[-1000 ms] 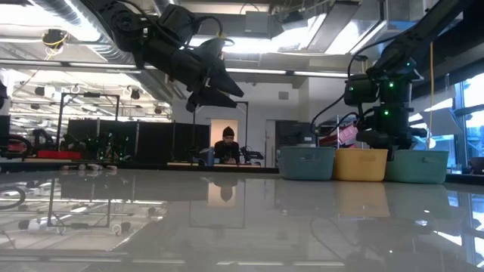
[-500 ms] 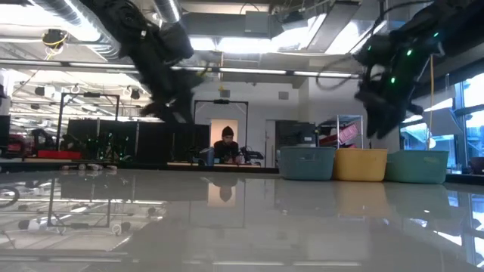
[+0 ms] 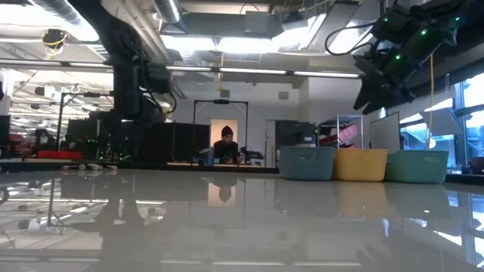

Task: Sort batteries
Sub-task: Put the black battery into the yellow bin

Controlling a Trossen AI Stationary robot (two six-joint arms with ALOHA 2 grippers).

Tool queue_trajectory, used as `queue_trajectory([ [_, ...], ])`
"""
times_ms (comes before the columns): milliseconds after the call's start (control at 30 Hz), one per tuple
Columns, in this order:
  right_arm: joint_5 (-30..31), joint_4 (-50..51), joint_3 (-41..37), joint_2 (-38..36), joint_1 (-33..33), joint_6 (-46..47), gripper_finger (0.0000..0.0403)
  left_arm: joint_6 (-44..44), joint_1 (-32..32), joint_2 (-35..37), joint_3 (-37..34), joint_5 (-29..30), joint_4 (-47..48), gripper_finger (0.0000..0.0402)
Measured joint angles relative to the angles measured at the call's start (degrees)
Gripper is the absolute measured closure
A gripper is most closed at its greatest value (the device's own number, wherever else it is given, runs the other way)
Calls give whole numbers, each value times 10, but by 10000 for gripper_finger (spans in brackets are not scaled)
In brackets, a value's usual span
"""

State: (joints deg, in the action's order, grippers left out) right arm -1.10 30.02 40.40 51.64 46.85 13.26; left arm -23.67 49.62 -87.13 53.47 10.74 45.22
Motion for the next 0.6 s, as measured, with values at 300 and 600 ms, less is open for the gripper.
queue_trajectory([
  [300, 0, 0, 0, 0, 0, -2, 221, 60, 40, -38, 14, 2, 92, 231],
  [600, 1, 0, 0, 0, 0, -3, 221, 45, 57, -94, 66, 35, 168, 231],
])
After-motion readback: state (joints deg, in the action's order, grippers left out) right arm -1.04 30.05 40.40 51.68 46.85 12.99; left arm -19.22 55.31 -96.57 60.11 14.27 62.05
